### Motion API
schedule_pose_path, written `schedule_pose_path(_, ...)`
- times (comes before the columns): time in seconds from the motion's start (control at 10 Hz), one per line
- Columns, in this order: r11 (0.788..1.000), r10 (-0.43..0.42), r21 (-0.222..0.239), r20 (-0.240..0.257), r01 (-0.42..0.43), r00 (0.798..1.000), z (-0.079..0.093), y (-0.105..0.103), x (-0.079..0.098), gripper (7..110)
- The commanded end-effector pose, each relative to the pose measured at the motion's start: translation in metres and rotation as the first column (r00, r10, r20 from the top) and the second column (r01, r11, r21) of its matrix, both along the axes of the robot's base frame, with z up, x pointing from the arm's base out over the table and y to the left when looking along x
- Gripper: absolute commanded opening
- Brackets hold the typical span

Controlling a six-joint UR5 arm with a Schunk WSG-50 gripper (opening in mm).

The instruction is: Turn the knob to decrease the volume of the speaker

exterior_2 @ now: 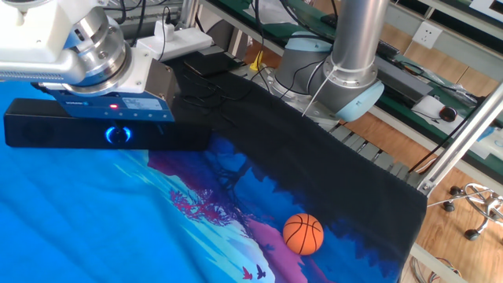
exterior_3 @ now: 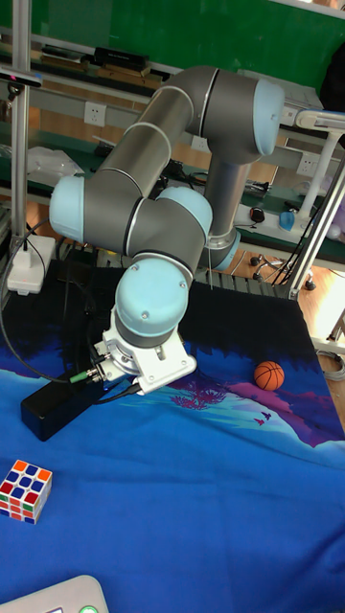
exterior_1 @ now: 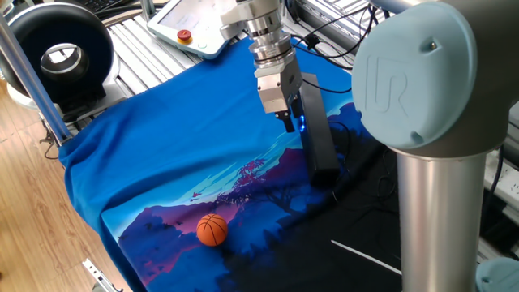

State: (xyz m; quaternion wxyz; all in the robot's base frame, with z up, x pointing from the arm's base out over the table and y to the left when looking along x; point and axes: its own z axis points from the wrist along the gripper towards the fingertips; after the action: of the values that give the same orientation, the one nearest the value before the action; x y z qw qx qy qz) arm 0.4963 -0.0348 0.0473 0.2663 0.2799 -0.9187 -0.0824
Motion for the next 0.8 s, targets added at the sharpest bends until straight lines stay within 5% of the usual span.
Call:
schedule_pose_path(0.0, 1.000, -0.006, 0.000, 0.011, 0.006, 1.000, -0.0035, 0.0005, 0.0046, 66)
schedule_pose_path(0.7, 1.000, -0.010, 0.010, 0.017, 0.010, 1.000, -0.0088, 0.0008, 0.0085, 66)
